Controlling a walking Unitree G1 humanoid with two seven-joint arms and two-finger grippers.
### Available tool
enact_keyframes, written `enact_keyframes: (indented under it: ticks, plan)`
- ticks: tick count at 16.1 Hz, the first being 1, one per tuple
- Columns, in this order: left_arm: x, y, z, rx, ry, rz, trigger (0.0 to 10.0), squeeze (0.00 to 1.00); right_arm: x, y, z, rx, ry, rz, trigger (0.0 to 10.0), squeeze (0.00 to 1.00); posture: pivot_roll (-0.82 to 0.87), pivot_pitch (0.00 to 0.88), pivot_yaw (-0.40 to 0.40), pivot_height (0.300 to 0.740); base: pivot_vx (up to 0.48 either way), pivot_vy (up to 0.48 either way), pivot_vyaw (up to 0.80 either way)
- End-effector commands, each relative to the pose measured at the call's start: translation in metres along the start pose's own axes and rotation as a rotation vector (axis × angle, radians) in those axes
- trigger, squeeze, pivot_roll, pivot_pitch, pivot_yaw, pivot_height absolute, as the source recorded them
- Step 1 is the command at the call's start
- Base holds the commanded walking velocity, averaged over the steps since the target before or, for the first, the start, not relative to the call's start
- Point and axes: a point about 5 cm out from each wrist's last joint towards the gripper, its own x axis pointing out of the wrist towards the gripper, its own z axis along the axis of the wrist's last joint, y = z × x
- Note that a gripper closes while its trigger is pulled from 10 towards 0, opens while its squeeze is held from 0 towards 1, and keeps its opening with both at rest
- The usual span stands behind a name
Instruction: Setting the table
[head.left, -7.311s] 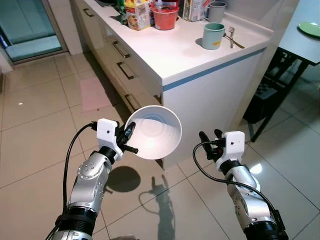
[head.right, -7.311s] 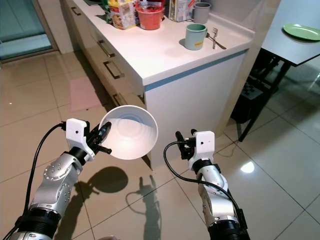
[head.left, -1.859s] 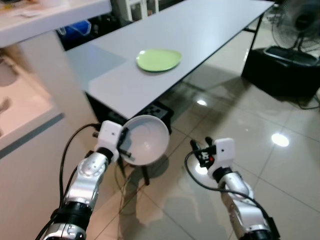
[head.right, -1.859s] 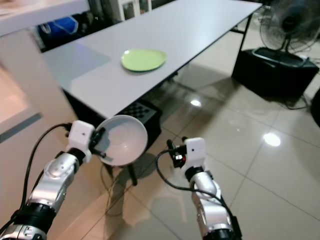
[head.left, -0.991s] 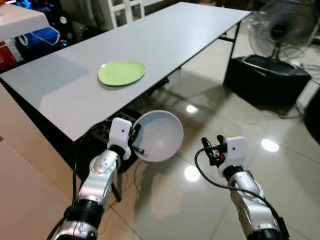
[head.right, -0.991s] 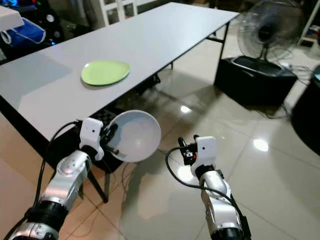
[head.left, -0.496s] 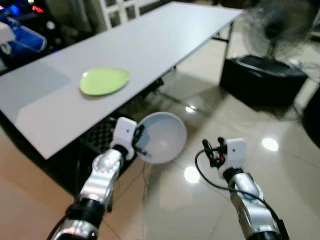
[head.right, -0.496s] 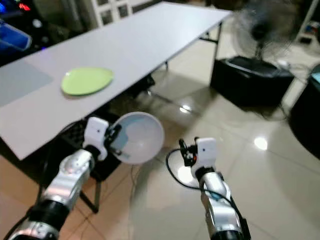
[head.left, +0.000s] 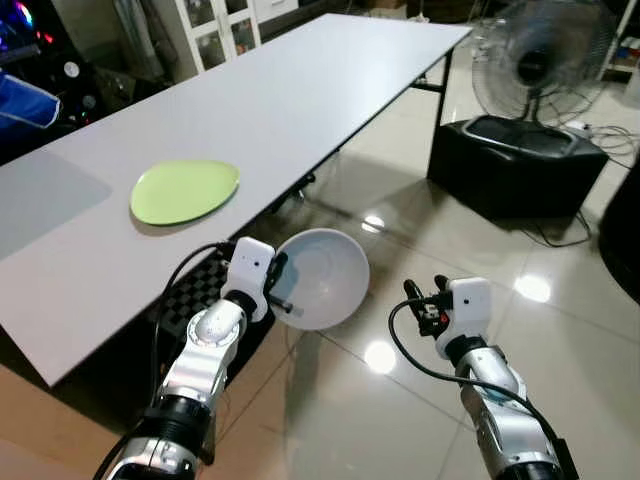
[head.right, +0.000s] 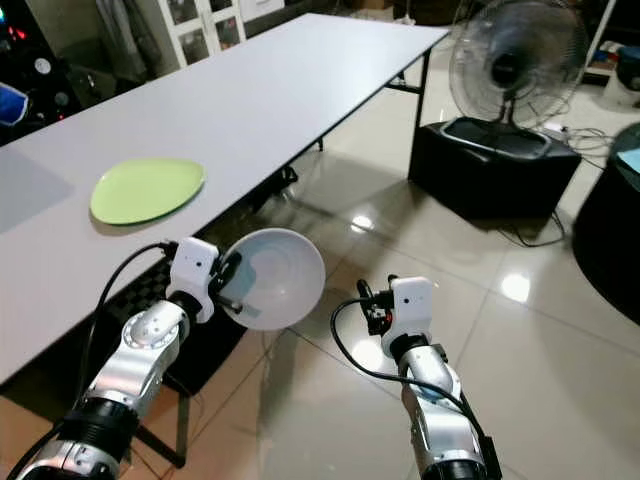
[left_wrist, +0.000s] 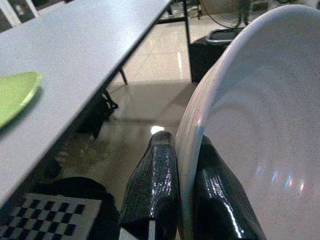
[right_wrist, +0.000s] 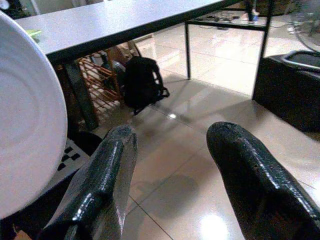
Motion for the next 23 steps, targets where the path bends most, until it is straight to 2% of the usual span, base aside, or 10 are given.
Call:
enact_keyframes:
  ticks: [1, 9, 10, 11, 17, 19, 20, 21, 22, 23]
  plan:
    - [-0.002, 0.017, 0.006, 0.023, -0.021, 0.049, 0.0, 0.54, 0.006, 0.013, 0.006, 0.006, -0.024, 0.042, 10.0, 0.00, 0.01, 0.000, 0.101, 0.740, 0.458, 0.000, 0.00]
    - [0.000, 0.014, 0.005, 0.051, -0.020, 0.042, 0.0, 0.54, 0.007, 0.010, 0.005, 0.021, -0.020, 0.044, 10.0, 0.00, 0.01, 0.000, 0.099, 0.740, 0.435, -0.076, 0.10]
    - [0.000, 0.013, 0.006, 0.036, -0.036, 0.030, 0.0, 0.48, 0.007, 0.010, 0.005, 0.009, -0.017, 0.048, 10.0, 0.00, 0.01, 0.000, 0.098, 0.740, 0.326, -0.349, 0.77]
    - [0.000, 0.013, 0.006, 0.034, -0.039, 0.034, 0.0, 0.45, 0.007, 0.010, 0.004, 0.008, -0.015, 0.049, 10.0, 0.00, 0.01, 0.000, 0.100, 0.740, 0.000, 0.000, 0.77]
    - [-0.002, 0.012, 0.004, 0.033, -0.043, 0.020, 0.0, 0.49, 0.006, 0.012, 0.000, 0.001, -0.002, 0.044, 10.0, 0.00, 0.01, 0.000, 0.103, 0.740, 0.000, 0.000, 0.77]
    - [-0.002, 0.010, 0.006, 0.036, -0.055, 0.013, 0.0, 0.48, 0.007, 0.009, 0.001, -0.017, -0.013, 0.008, 10.0, 0.00, 0.01, 0.000, 0.104, 0.740, 0.000, 0.000, 0.00]
    - [-0.002, 0.009, 0.011, 0.029, -0.093, 0.013, 0.0, 0.48, 0.007, 0.009, 0.014, -0.077, -0.090, 0.015, 10.0, 0.00, 0.01, 0.000, 0.105, 0.740, 0.000, 0.000, 0.00]
    - [-0.003, 0.010, 0.034, 0.002, -0.239, 0.028, 0.0, 0.49, 0.002, 0.009, 0.039, -0.128, -0.255, 0.018, 10.0, 0.00, 0.00, 0.000, 0.104, 0.740, 0.000, 0.000, 0.00]
    - [-0.003, 0.010, 0.034, 0.002, -0.239, 0.028, 0.0, 0.49, 0.002, 0.009, 0.039, -0.128, -0.255, 0.018, 10.0, 0.00, 0.00, 0.000, 0.104, 0.740, 0.000, 0.000, 0.00]
    - [-0.004, 0.010, 0.059, -0.012, -0.375, 0.036, 0.0, 0.51, 0.002, 0.009, 0.044, -0.138, -0.273, 0.009, 10.0, 0.00, 0.00, 0.000, 0.103, 0.740, 0.000, 0.000, 0.00]
